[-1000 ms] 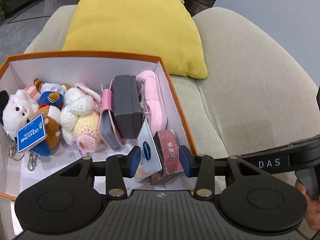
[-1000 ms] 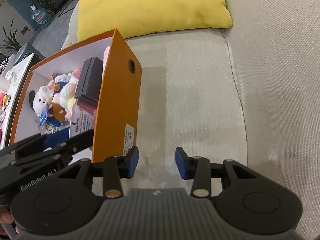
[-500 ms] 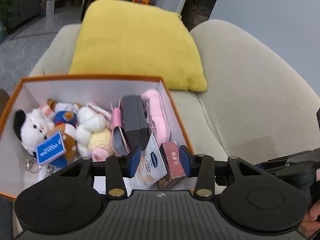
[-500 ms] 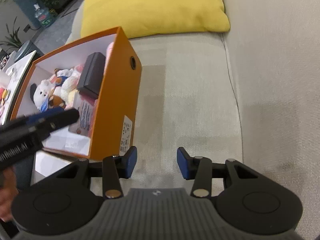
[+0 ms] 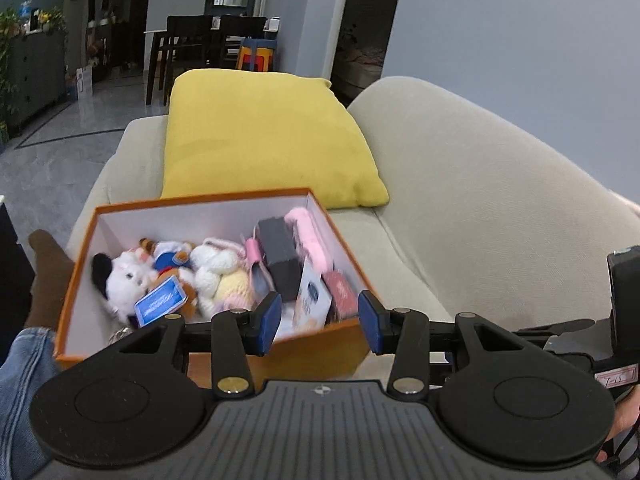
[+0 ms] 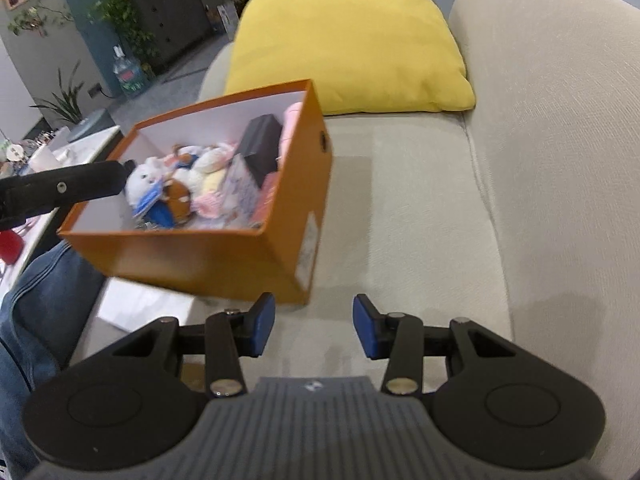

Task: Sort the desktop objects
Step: 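Withdraw both tools from the orange box toward the white box and cardboard cube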

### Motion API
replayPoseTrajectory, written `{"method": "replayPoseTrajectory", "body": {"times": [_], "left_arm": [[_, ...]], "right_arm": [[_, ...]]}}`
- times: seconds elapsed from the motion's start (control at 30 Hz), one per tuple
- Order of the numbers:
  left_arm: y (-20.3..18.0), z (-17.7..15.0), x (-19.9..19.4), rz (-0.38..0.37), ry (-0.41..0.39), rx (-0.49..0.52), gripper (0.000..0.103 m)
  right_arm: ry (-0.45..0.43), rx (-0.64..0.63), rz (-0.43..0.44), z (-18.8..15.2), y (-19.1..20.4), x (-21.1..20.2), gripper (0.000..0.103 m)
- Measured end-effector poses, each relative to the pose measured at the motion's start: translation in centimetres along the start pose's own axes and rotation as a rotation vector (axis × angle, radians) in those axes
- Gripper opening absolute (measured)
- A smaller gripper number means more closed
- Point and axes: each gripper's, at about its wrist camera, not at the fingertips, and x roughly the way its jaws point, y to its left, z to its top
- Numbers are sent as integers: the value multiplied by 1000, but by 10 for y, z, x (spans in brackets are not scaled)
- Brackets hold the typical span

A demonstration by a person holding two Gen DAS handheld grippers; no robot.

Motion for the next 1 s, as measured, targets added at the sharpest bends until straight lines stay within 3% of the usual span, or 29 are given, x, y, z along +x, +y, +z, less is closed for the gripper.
{"method": "replayPoseTrajectory", "body": {"times": [0.27,0.6,0.83,1.0], "left_arm": [[15,-51,-22,79,61,47,49],[52,-108,-39,150,164,4,49],[63,-121,-40,168,180,-4,49],[65,-123,-33,156,193,46,49]], "right_arm": [[8,-25,57,-40,33,-4,46],[57,-95,111,-70,71,10,51],[89,-132,111,-69,98,29,61],[120,-178,75,-70,116,48,61]]}}
